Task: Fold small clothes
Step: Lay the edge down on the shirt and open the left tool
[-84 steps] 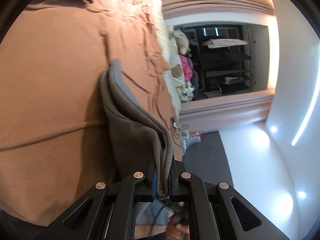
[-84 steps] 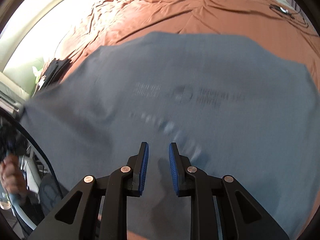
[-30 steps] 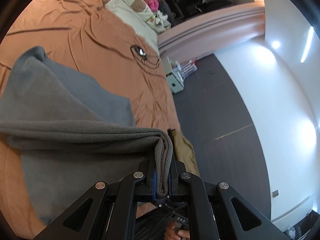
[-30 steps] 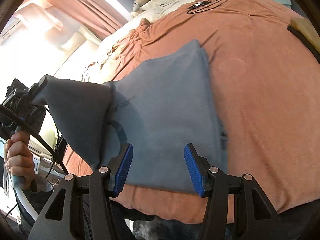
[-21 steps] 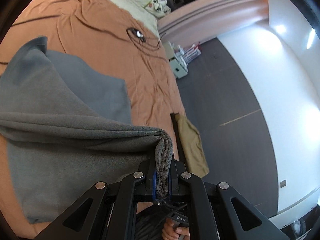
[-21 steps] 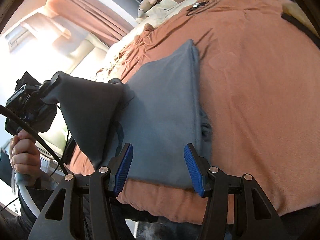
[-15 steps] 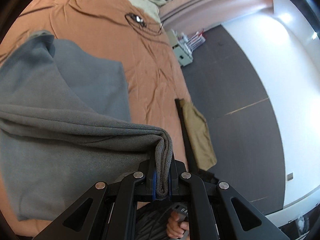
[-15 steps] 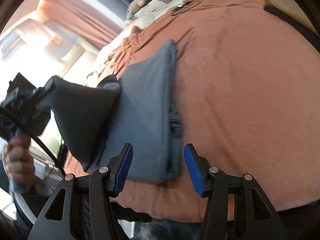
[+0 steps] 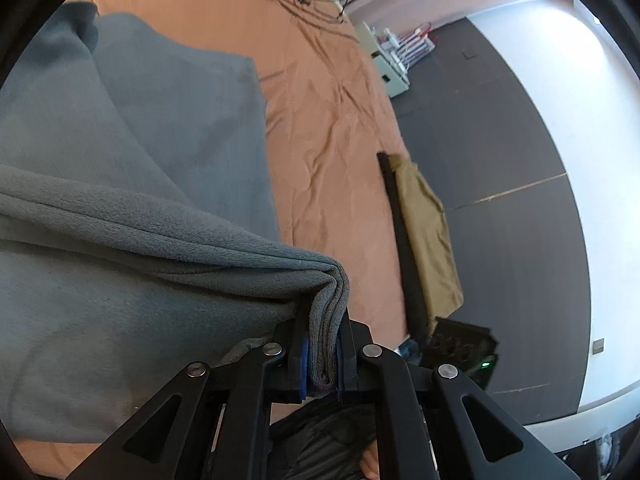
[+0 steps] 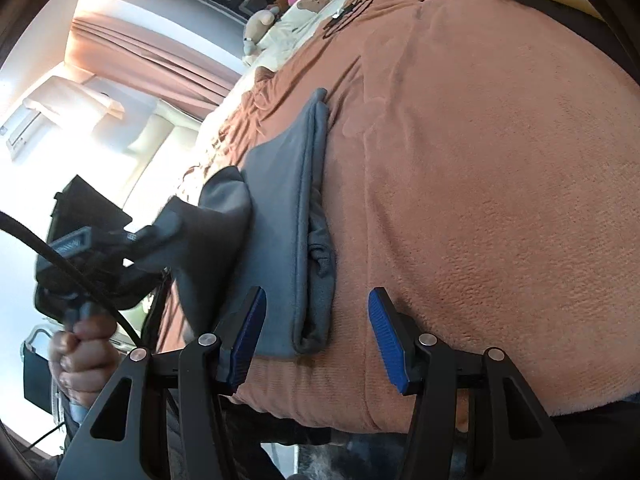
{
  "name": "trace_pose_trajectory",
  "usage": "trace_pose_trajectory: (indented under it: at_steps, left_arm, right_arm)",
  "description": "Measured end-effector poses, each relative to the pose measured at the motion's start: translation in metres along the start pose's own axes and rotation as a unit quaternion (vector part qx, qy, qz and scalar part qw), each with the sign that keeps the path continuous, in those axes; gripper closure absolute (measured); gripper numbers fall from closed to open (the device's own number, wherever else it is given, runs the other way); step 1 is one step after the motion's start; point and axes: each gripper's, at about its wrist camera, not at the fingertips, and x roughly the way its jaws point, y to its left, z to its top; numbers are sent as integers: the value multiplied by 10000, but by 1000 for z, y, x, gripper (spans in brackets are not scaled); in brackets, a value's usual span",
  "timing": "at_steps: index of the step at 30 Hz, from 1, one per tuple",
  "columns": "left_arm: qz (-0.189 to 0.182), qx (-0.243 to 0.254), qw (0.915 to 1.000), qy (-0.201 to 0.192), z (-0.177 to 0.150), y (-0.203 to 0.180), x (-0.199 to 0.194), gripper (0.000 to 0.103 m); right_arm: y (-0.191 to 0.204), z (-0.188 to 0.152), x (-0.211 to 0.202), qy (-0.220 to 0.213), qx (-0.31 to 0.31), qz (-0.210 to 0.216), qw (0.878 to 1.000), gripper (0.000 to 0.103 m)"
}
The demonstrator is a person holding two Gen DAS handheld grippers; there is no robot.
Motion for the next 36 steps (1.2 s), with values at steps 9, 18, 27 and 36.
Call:
trace_pose_trajectory:
  at_steps: [9, 18, 27, 36]
  left_arm:
    - [-111, -268, 9995, -90, -5, 19, -14, 31]
    - [297, -575, 9967, -496, -32, 67, -72, 31]
    - [999, -927, 9855, -1007, -61, 115, -123, 31]
    - [1448, -1382, 9743, -1031, -84, 152, -133, 49]
  right_arm:
    - [20, -3, 6, 176, -550, 517, 9970, 52]
    - [33, 4, 33, 453, -737, 490, 9950, 52]
    - [47, 24, 44, 180, -912, -33, 9957, 71]
    - [57, 24, 45, -98, -965, -349, 9947, 100]
